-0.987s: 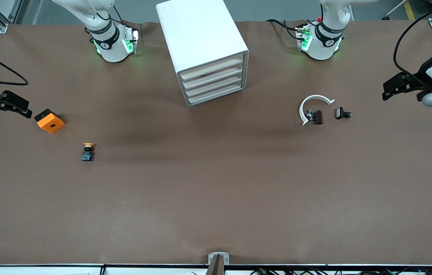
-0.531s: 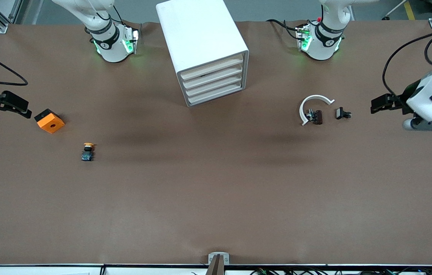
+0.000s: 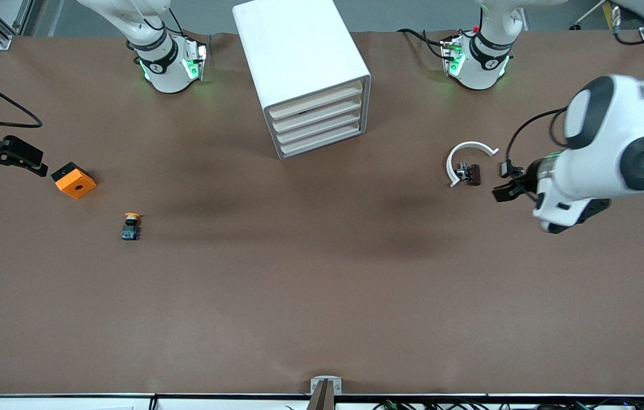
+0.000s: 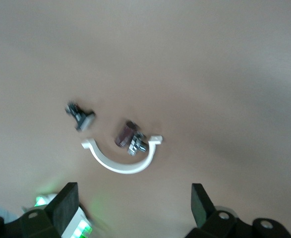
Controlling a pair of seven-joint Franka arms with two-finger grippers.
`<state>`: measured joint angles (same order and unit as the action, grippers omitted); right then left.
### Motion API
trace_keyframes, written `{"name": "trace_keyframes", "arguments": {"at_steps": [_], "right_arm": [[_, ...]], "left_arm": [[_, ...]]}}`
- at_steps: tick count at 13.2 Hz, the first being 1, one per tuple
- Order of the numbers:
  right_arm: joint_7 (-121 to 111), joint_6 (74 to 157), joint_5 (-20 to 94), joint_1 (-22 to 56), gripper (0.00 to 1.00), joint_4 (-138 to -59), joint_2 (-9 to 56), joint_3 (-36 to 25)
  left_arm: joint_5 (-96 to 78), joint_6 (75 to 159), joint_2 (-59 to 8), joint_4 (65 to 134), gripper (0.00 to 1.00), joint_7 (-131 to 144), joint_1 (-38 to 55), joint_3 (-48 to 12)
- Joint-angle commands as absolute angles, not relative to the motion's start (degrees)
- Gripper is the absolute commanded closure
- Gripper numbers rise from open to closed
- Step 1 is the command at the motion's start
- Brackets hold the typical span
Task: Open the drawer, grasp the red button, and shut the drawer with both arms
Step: 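Move the left gripper toward the front of the white drawer cabinet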
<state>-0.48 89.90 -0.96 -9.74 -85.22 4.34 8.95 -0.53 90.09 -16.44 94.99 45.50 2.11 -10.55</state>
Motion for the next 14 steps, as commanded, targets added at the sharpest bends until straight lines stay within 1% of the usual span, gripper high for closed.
{"name": "trace_keyframes", "arguments": {"at_steps": [1,3,6,9,10,12,14], "right_arm": [[-1.1,89.8,-0.9,-10.2,0.0,-84.6,4.6,9.4],[-1.1,89.8,-0.9,-10.2,0.0,-84.6,4.6,9.4],[-1.1,89.8,-0.9,-10.2,0.0,-84.6,4.6,9.4],[-1.1,89.8,-1.0,-10.2,0.0,-84.6,4.7,9.4],[-1.1,89.8,-1.0,-10.2,0.0,-84.6,4.7,9.4],[-1.1,89.8,-1.0,-10.2,0.0,-84.6,4.7,9.4],[-1.1,89.8,-0.9,-10.2,0.0,-84.6,4.7,9.4]], "left_arm": [[-3.2,88.9,-21.3,93.7,0.0,62.3,6.0,-11.2],[-3.7,89.3,-25.1,93.5,0.0,70.8,9.7,-11.3],[-14.5,94.7,-30.5,93.3,0.0,82.1,11.3,-11.2],[-16.2,95.1,-35.1,91.4,0.0,92.6,16.9,-11.2],[-15.0,94.3,-35.5,90.9,0.0,96.7,18.2,-11.1],[-10.3,89.3,-35.5,90.8,0.0,103.4,22.1,-11.2],[-10.8,86.8,-35.7,90.8,0.0,104.5,23.1,-11.2]]}}
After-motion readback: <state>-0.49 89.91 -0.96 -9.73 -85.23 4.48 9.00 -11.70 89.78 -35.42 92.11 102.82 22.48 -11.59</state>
